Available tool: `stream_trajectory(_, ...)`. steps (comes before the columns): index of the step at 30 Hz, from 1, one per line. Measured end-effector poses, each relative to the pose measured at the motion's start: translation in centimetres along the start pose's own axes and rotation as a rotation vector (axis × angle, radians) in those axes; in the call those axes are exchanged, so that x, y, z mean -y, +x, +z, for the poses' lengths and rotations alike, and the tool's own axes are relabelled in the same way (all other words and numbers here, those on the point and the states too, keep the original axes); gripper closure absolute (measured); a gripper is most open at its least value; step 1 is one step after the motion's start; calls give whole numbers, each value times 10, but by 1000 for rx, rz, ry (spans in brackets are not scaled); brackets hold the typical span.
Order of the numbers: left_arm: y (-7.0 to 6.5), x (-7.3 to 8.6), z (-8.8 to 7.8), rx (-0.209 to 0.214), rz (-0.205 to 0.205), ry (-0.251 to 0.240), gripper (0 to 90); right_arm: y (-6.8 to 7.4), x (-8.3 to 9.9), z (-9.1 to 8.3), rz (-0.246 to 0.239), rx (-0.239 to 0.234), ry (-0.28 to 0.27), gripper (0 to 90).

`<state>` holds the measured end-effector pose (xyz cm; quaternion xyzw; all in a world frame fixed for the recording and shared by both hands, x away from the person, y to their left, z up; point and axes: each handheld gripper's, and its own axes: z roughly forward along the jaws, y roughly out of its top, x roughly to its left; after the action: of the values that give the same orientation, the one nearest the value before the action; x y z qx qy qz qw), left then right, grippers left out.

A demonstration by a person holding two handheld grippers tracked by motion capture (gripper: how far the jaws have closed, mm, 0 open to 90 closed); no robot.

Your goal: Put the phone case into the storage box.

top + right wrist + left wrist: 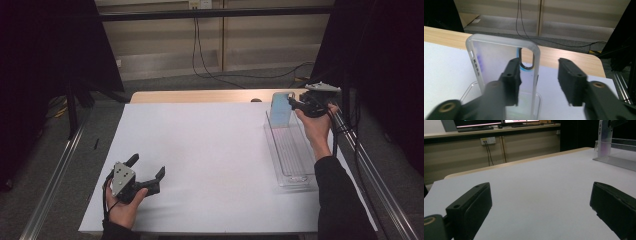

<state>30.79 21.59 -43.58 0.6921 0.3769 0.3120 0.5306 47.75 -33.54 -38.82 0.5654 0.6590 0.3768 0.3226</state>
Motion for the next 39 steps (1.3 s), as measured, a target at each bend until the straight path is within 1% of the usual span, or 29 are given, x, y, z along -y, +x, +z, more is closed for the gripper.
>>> stream_trajectory(4, 1, 0, 0, -7, -5, -2, 40, 0, 0, -1, 8, -12, -11, 350)
stream_trajectory(7, 1, 0, 0, -8, -7, -3, 40, 0, 0, -3, 16, -21, -24, 262)
stream_trajectory(11, 1, 0, 1, -15, -5, 1, 40, 0, -1, -4, 28, -2, -33, 192)
stream_trajectory(12, 1, 0, 2, -19, -9, 0, 40, -1, -1, -4, 36, -6, -35, 183)
stream_trajectory(15, 2, 0, 4, -27, -17, 3, 40, -1, -1, -5, 31, -14, -38, 130)
stream_trajectory(17, 3, -1, 7, -30, -24, 0, 41, -1, 0, -4, 25, -30, -41, 81)
stream_trajectory(20, 3, -1, 9, -26, -24, 2, 40, 2, 0, -3, 19, -8, -32, 93)
stream_trajectory(22, 3, -1, 10, -26, -25, 0, 40, 3, 1, -3, 8, -12, -28, 76)
stream_trajectory(24, 3, -1, 9, -23, -28, -6, 40, 4, 1, -3, 17, -13, -30, 69)
stream_trajectory(27, 4, -1, 7, -24, -24, -8, 40, 5, 4, -5, 12, -19, -56, 76)
stream_trajectory(30, 4, -1, 6, -15, -20, -11, 40, 5, 6, -6, 8, -25, -69, 76)
stream_trajectory(32, 3, -2, 5, -9, -17, -13, 40, 6, 8, -7, 5, -8, -80, 77)
stream_trajectory(33, 3, -2, 5, -5, -15, -14, 40, 7, 8, -8, 1, -7, -87, 77)
stream_trajectory(36, 3, -2, 3, 5, -16, -16, 40, 8, 9, -9, 4, -10, -94, 78)
stream_trajectory(37, 3, -2, 3, 8, -15, -17, 40, 8, 9, -10, 5, -18, -93, 79)
stream_trajectory(38, 3, -2, 2, 13, -13, -18, 40, 9, 10, -10, -1, -6, -93, 79)
stream_trajectory(39, 4, -2, 2, 18, -11, -21, 40, 10, 10, -10, -5, 17, -105, 79)
